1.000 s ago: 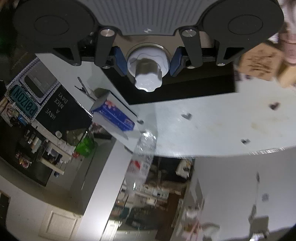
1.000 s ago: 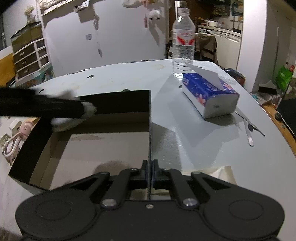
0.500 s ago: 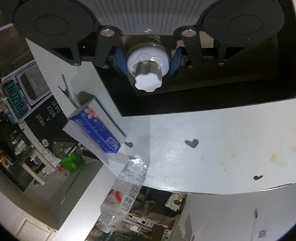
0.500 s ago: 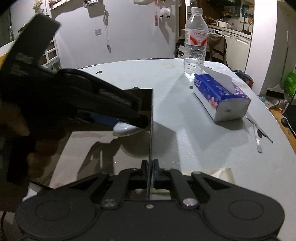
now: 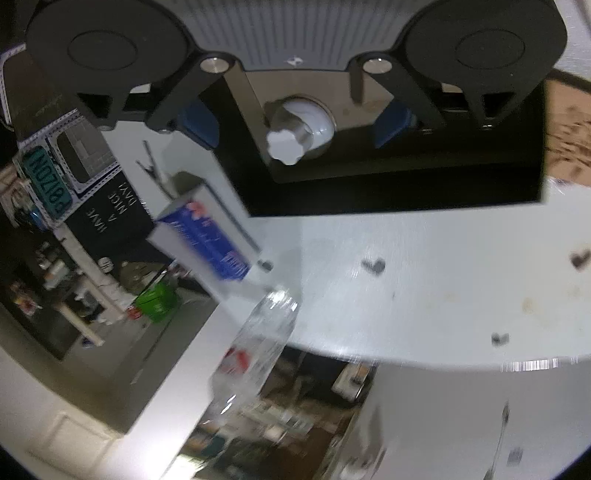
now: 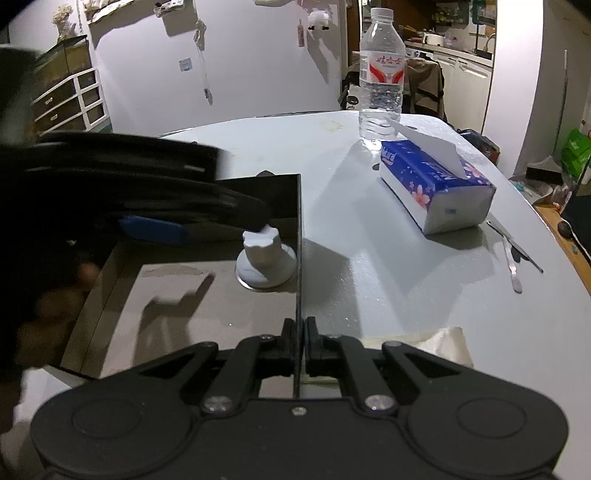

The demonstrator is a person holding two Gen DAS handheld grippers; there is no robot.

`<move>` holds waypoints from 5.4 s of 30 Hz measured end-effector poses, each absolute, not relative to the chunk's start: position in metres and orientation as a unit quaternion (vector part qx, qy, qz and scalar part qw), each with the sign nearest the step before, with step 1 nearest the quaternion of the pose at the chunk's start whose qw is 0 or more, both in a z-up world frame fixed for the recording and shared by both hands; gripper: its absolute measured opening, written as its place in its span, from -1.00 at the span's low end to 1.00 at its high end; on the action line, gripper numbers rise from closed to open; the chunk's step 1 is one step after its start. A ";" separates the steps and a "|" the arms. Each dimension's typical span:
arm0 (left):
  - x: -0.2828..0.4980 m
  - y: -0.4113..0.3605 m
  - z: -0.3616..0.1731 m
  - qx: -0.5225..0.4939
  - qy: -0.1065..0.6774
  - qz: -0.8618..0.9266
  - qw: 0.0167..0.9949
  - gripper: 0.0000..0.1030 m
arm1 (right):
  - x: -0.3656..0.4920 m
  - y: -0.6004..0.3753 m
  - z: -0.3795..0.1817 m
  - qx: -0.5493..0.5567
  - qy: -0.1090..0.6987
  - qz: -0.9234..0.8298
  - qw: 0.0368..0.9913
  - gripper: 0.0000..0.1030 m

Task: Organize rigid objects
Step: 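Move the left gripper back and grasp the pink eyelash curler, then carry the eyelash curler into the box and open the left gripper, then move the left gripper back and grasp the white round tape measure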

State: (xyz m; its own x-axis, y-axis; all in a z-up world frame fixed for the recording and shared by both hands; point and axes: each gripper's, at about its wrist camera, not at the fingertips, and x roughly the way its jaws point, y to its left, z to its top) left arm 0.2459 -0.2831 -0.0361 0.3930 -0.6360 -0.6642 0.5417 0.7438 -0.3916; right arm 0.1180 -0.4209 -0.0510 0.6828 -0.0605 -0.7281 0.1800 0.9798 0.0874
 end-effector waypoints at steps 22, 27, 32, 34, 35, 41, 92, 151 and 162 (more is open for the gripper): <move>0.158 -0.102 -0.011 -0.008 0.258 -0.190 0.947 1.00 | 0.100 -0.427 -0.055 0.130 0.368 -0.105 0.915 -0.89; 0.176 -0.083 -0.022 -0.039 0.301 -0.157 0.940 1.00 | 0.099 -0.425 -0.055 0.141 0.358 -0.124 0.914 -0.89; 0.190 -0.080 -0.033 -0.045 0.322 -0.159 0.932 0.99 | 0.098 -0.426 -0.056 0.156 0.354 -0.129 0.913 -0.88; 0.193 -0.083 -0.035 -0.045 0.326 -0.163 0.930 0.94 | 0.098 -0.425 -0.055 0.154 0.354 -0.131 0.913 -0.88; 0.194 -0.086 -0.036 -0.040 0.327 -0.164 0.930 0.84 | 0.098 -0.425 -0.055 0.152 0.354 -0.131 0.913 -0.88; 0.204 -0.106 -0.046 -0.009 0.352 -0.167 0.921 0.09 | 0.097 -0.425 -0.056 0.152 0.353 -0.131 0.914 -0.88; 0.203 -0.247 -0.038 -0.074 0.417 -0.312 0.851 -0.94 | 0.096 -0.428 -0.057 0.160 0.348 -0.122 0.916 -0.87; 0.164 -0.197 -0.012 0.023 0.296 -0.293 0.909 1.00 | 0.093 -0.429 -0.058 0.163 0.344 -0.113 0.918 -0.86; 0.179 -0.128 -0.027 0.021 0.297 -0.171 0.939 1.00 | 0.092 -0.429 -0.058 0.163 0.343 -0.113 0.918 -0.86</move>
